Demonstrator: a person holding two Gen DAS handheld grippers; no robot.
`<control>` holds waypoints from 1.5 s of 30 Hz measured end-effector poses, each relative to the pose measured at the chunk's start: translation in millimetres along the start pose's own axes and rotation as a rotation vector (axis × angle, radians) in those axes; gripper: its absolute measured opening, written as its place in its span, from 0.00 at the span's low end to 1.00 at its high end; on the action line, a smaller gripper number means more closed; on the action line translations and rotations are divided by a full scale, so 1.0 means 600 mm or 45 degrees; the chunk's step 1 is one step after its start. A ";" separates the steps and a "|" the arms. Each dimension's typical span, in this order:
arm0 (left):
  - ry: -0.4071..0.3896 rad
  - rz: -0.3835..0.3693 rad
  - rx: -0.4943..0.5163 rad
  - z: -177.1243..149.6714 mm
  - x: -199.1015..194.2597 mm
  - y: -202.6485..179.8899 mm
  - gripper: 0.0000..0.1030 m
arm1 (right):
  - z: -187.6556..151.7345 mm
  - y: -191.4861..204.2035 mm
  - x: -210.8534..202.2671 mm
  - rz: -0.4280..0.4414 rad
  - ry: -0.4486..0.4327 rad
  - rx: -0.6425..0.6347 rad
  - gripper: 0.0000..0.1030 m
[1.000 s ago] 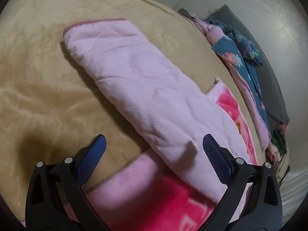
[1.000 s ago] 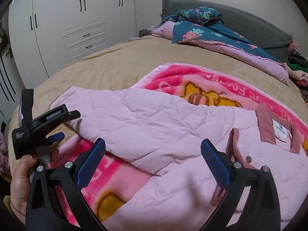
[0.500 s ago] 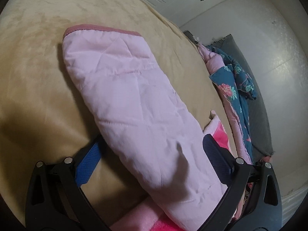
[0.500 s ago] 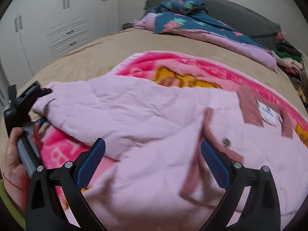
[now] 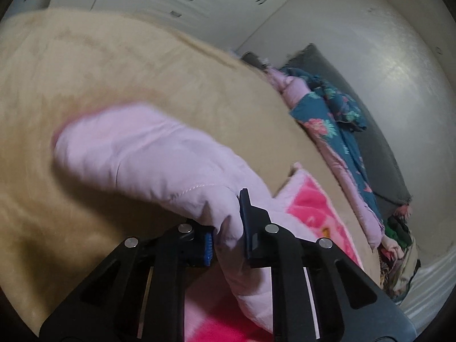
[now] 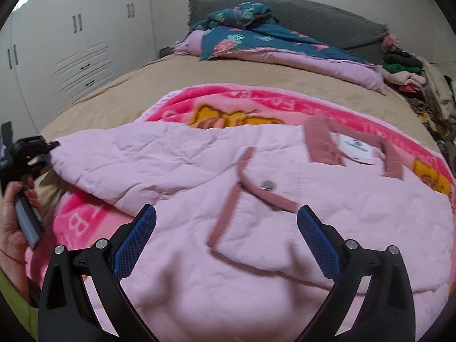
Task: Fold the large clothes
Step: 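Grasp the sleeve cuff with the left gripper and fold it over the jacket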
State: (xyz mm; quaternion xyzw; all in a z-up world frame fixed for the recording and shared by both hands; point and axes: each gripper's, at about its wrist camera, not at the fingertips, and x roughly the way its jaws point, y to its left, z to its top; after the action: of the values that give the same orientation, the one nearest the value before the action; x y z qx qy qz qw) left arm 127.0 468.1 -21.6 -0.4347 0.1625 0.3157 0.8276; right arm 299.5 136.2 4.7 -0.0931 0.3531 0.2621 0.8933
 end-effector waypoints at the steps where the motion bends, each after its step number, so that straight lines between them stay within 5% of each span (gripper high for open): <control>1: -0.011 -0.013 0.028 0.002 -0.012 -0.015 0.08 | -0.002 -0.008 -0.006 -0.020 -0.008 0.013 0.96; 19: -0.027 -0.263 0.396 -0.072 -0.129 -0.240 0.08 | -0.085 -0.165 -0.131 -0.129 -0.060 0.233 0.96; 28: 0.067 -0.443 0.516 -0.158 -0.151 -0.326 0.08 | -0.115 -0.240 -0.183 -0.196 -0.097 0.324 0.96; 45: 0.162 -0.787 0.998 -0.347 -0.186 -0.470 0.08 | -0.201 -0.375 -0.251 -0.379 -0.110 0.455 0.96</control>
State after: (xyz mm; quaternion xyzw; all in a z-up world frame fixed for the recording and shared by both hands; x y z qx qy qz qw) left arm 232.0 135.2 94.6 -0.1373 0.1828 -0.0560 0.9719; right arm 257.3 -156.6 14.4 0.0266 0.3378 0.0645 0.9386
